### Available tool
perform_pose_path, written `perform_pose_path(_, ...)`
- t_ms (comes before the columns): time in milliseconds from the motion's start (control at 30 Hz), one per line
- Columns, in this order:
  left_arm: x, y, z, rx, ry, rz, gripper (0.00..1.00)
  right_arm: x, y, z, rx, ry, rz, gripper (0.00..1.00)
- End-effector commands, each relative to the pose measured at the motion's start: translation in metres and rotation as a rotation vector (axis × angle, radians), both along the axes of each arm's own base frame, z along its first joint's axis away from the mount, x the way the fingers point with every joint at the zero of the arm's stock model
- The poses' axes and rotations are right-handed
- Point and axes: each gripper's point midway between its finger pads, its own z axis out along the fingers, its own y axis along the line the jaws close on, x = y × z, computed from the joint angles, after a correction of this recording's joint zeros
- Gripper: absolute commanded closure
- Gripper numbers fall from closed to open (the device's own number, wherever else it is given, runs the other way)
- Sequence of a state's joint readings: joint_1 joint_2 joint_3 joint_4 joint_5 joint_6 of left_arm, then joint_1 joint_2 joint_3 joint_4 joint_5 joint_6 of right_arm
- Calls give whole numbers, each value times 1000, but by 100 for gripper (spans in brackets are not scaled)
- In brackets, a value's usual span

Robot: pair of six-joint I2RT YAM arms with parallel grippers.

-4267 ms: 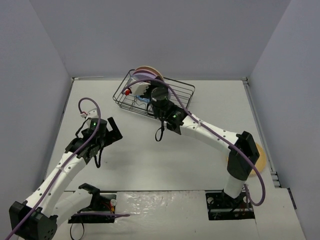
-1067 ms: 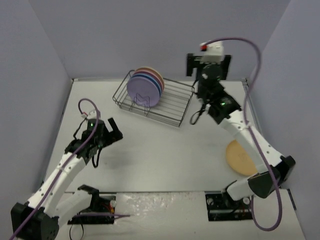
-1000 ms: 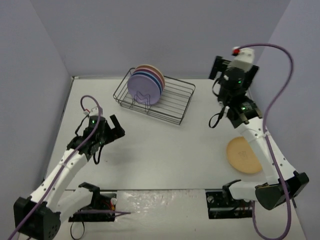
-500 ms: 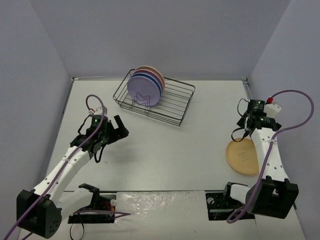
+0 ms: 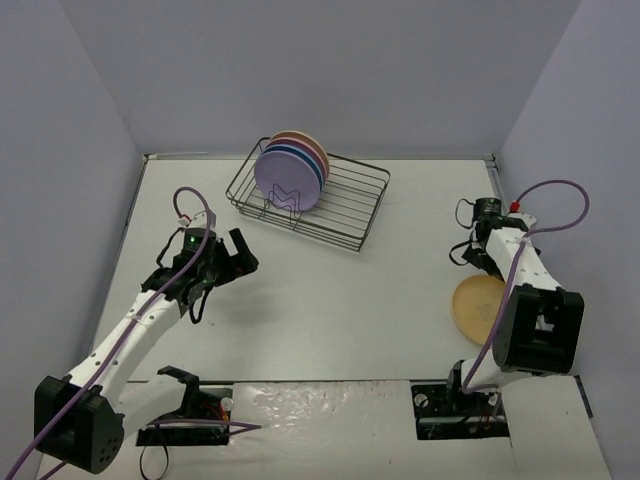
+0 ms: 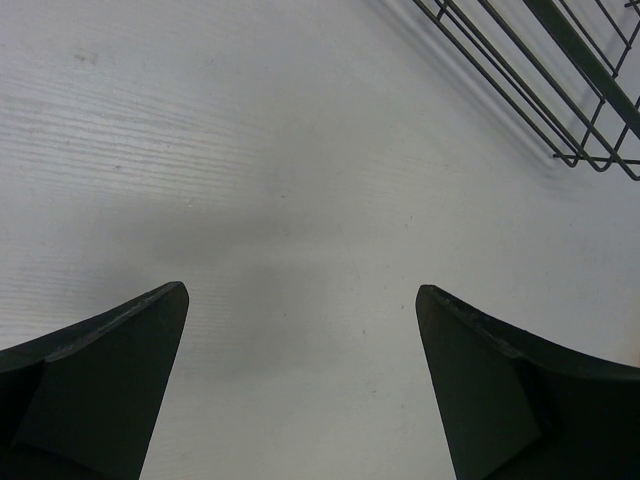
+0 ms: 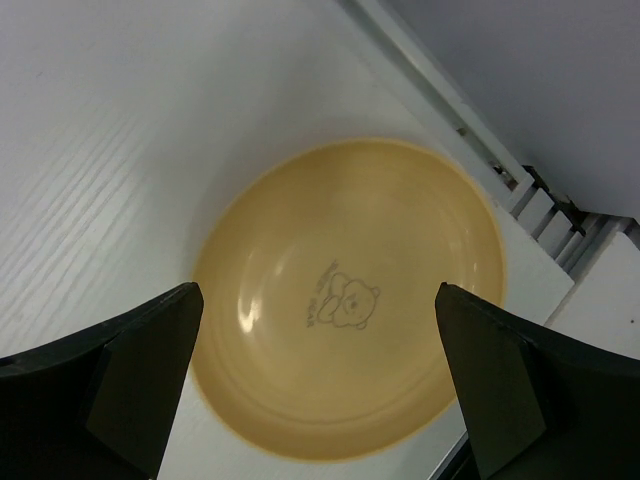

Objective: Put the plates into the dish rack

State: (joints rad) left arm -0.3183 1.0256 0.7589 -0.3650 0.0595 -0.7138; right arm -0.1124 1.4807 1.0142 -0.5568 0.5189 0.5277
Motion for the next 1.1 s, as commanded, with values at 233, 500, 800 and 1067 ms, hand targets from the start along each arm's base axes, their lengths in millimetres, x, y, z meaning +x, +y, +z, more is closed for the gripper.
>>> perform_pose_path(233,30,-16,10,-19,-40,-61,3,-73,-94,-7,79,-282,-526,0)
perform_pose_path(500,37,-32,6,-68,-22,-119,3,-91,-82,-38,181,-289,-547,0)
perform_pose_path(800,35,-28,12,-61,-41,-102,3,-95,-69,-60,240,-299,-540,8)
perform_pose_path(1067,37,-26,18,-50,-57,-95,3,-92,-61,-65,276,-316,-523,19)
